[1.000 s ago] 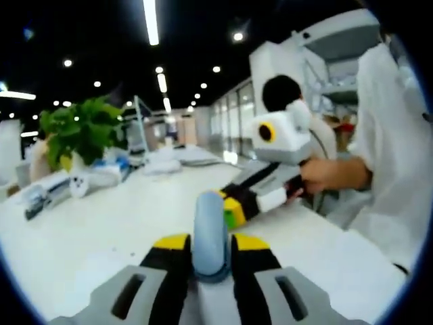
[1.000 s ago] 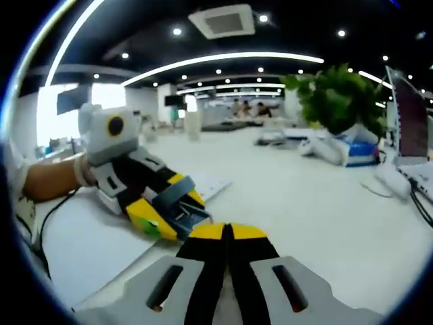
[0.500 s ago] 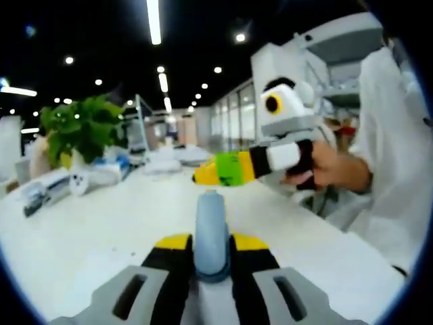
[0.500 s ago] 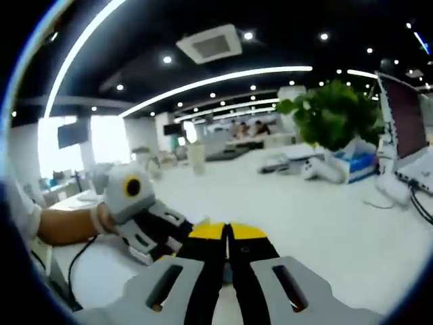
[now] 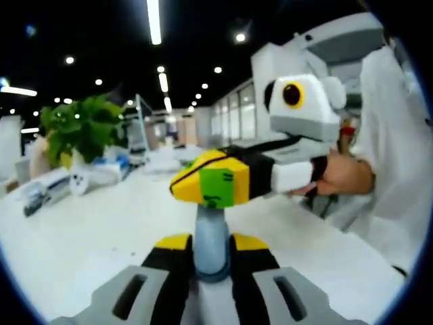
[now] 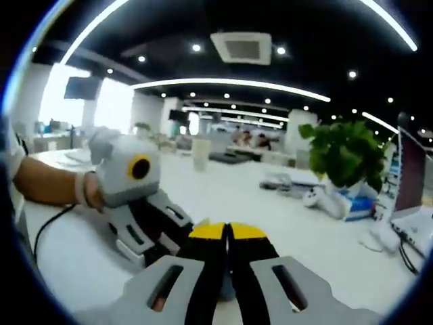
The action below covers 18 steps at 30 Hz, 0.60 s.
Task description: Pick up the paper insert the paper into the punch align the paper edges press the punch to punch holes
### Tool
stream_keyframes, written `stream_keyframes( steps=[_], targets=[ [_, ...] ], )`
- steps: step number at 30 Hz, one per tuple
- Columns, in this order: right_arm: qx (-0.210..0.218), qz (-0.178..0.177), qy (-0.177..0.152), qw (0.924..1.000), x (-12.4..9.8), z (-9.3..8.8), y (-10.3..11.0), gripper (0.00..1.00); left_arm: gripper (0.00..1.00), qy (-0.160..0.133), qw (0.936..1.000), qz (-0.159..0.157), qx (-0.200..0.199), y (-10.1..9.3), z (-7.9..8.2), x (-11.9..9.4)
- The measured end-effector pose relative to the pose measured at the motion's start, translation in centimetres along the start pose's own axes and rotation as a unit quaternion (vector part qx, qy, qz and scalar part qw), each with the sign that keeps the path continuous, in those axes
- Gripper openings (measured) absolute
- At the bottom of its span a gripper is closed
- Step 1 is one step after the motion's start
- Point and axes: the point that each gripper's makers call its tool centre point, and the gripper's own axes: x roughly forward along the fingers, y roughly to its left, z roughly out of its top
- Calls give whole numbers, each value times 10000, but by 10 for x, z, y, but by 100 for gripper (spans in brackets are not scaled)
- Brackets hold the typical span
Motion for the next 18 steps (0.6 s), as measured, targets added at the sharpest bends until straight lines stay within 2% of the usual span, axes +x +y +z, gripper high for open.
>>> stream_keyframes(
  steps=[4,7,8,9,10,15,17,18],
  targets=[
    [94,-49,62,9999,2,-1,-2,4,24,1,10000,4,-10,1,0,0],
    [757,-23,59,9971,1,-6,-7,3,24,2,10000,3,-9,1,0,0],
    [859,-66,139,9962,0,-10,-11,3,24,2,10000,5,-6,1,0,0],
    [1021,-26,34,9948,-1,-9,-11,3,24,4,10000,5,-15,1,0,0],
    [1156,-42,61,9933,-2,-11,-12,3,24,5,10000,4,-11,1,0,0],
    [1247,-113,12,9921,-2,-11,-13,2,24,8,10000,4,-18,2,0,1],
    [1321,-214,249,9907,-1,-27,-19,2,24,8,10000,6,-20,2,0,1],
    [1373,-204,266,9900,-2,-33,-20,2,24,6,10000,6,-17,2,0,1]
  ],
)
